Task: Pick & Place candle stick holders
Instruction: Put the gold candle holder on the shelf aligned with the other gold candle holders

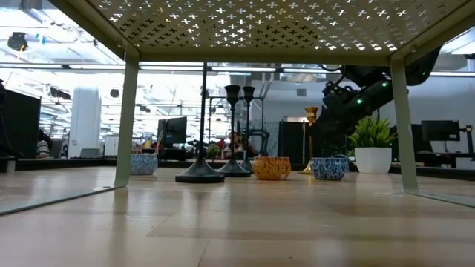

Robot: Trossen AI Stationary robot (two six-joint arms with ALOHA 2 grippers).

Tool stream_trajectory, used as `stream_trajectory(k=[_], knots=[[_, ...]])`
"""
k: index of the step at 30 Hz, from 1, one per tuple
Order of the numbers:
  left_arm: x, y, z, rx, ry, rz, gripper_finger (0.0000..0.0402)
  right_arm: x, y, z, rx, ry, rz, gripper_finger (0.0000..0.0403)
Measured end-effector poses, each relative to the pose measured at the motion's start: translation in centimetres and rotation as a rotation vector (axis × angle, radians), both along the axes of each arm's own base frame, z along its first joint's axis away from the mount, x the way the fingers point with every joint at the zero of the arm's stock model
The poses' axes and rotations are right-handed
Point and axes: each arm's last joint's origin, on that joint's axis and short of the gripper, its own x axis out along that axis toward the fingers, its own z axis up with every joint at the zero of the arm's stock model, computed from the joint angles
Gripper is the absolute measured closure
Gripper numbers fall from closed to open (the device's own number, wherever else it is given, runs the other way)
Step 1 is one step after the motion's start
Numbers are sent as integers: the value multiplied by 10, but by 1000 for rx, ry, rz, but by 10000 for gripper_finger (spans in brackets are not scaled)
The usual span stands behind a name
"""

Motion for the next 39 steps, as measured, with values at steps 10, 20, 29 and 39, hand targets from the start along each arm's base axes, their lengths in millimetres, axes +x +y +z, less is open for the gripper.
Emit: stream_trajectory(k=[10,20,29,39], knots=[[0,0,0,-1,-6,0,188,1,-2,-1,-14,23,28,258],[0,0,0,0,-5,-1,188,1,1,9,-32,-22,58,394],[0,0,0,1,-5,-1,188,-26,36,87,-107,-88,39,400],[0,0,1,1,-7,-1,188,-46,137,165,-22,-221,266,402]])
